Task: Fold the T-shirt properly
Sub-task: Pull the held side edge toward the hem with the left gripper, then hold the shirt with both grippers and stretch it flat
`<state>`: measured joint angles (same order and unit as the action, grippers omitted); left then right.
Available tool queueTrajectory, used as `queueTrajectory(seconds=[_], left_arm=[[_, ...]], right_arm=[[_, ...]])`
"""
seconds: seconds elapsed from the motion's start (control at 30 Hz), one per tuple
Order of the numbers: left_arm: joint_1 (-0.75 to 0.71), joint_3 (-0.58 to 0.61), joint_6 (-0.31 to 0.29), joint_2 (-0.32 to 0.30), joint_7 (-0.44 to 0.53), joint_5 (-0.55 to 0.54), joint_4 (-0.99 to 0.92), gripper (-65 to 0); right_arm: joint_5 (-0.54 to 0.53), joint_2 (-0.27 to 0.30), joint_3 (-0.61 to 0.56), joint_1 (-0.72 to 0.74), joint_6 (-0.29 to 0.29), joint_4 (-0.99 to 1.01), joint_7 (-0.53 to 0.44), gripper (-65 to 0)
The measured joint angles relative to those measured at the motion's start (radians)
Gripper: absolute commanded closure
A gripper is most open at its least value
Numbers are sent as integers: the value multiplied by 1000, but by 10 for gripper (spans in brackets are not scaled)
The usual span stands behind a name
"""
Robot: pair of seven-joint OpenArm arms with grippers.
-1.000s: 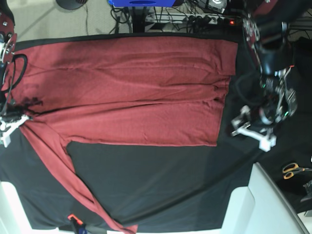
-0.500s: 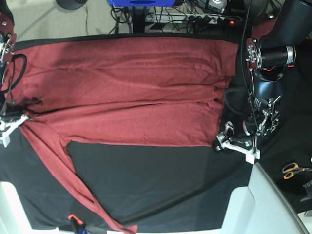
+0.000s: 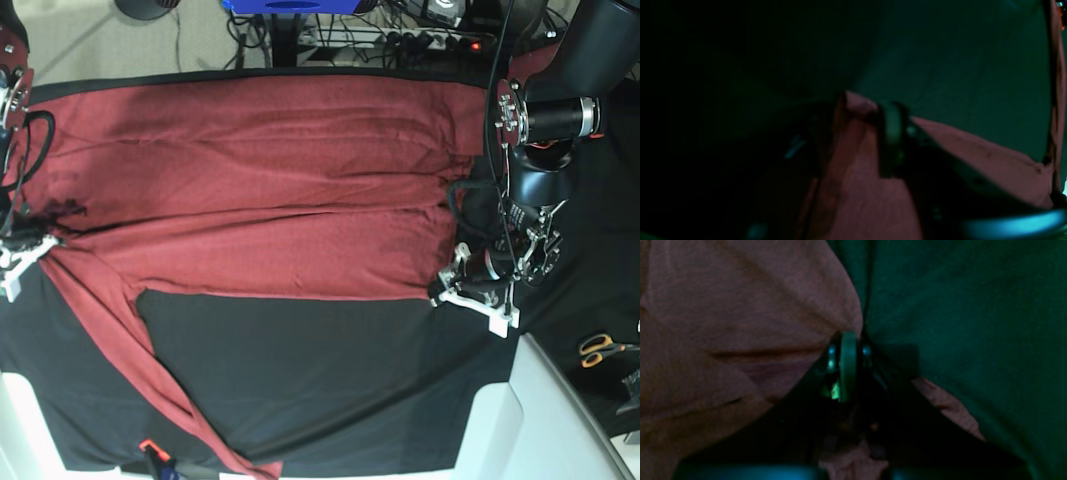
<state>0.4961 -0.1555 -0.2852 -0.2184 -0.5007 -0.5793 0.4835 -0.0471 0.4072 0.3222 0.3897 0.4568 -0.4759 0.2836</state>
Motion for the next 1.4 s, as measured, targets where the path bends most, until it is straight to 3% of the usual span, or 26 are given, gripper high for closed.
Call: queueTrajectory(seconds=[0.1, 0.13, 0.47, 0.9, 1.17, 1.27, 1.33, 1.4], left_arm=[[-1, 0, 2, 3, 20, 3, -6, -3], [-3, 2, 2, 3, 30, 4, -8, 0], [16, 3, -2, -1, 69, 3, -54, 0], [16, -2, 16, -2, -46, 11, 151, 0], [14, -3, 16, -1, -56, 8, 170, 0], [13, -5, 16, -1, -57, 8, 168, 0], [13, -5, 16, -1, -57, 8, 168, 0], [13, -5, 16, -2, -57, 8, 168, 0]], right_arm=[[0, 0, 0, 0, 0, 0, 0, 0], [0, 0, 0, 0, 0, 0, 0, 0], [4, -6, 0, -14, 0, -80, 12, 0], [3, -5, -2, -19, 4, -120, 19, 0], [3, -10, -2, -10, 6, -145, 10, -2], [3, -23, -2, -6, 3, -145, 13, -69], [1, -30, -2, -8, 4, -144, 54, -179], [3, -34, -2, -8, 3, -144, 121, -245]])
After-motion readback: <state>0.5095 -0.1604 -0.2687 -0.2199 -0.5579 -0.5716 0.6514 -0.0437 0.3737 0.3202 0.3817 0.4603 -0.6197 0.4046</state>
